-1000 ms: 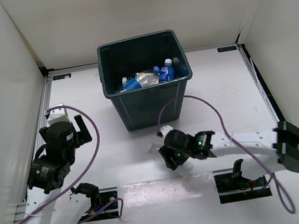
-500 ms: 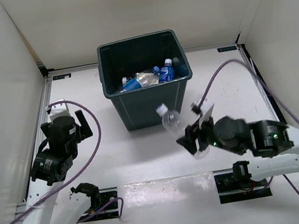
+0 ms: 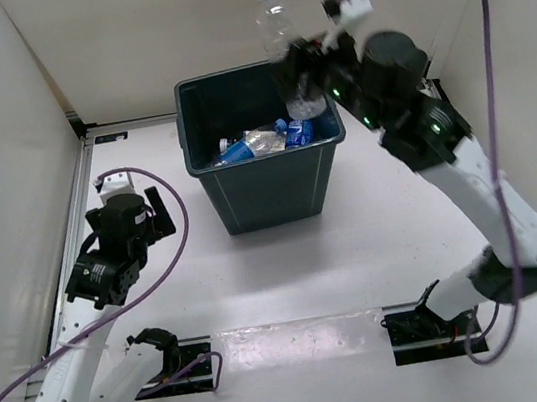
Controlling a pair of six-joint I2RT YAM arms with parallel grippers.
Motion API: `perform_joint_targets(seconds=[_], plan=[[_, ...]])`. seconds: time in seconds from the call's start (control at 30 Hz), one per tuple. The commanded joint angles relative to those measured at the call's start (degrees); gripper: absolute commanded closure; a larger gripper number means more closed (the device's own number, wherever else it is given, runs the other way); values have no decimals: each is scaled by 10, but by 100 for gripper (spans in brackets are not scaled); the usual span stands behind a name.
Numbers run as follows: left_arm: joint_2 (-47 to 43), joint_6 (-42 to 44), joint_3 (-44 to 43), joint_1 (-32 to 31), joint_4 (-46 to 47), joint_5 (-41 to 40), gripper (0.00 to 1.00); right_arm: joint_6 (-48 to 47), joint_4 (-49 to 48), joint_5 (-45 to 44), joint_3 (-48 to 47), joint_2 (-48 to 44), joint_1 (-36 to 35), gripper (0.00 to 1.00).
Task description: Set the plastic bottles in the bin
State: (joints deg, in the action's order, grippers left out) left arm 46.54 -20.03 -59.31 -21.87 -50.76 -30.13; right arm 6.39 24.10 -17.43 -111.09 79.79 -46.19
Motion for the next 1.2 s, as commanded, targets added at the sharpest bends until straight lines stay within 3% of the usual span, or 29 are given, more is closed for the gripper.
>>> perform_joint_targets(seconds=[0.0,0.07,0.1,0.27,0.47,0.67,0.9,0.97,1.03,1.17], plan=[[-2,-10,-6,-1,19,18,0,12,33,84,-111,122,31,15],[-6,3,-5,-1,32,38,0,16,77,87,-190,149,30,10],[-9,8,-5,-2,37,80,0,20,79,80,-197,159,24,10],[-15,8,-11,-1,29,94,0,49,16,79,-177,136,35,10],[-20,36,-7,-2,39,93,0,184,150,35,-198,106,128,10],[-52,60,31,-2,112,125,0,233,207,76,-19,-30,281,10],[-99,52,105,0,183,141,0,242,279,133,176,-176,392,10],[-116,59,139,-1,197,177,0,245,295,189,239,-206,453,10],[-137,52,164,-1,222,197,0,246,316,153,264,-242,449,10],[-166,30,189,1,222,161,0,239,330,145,336,-271,444,10]])
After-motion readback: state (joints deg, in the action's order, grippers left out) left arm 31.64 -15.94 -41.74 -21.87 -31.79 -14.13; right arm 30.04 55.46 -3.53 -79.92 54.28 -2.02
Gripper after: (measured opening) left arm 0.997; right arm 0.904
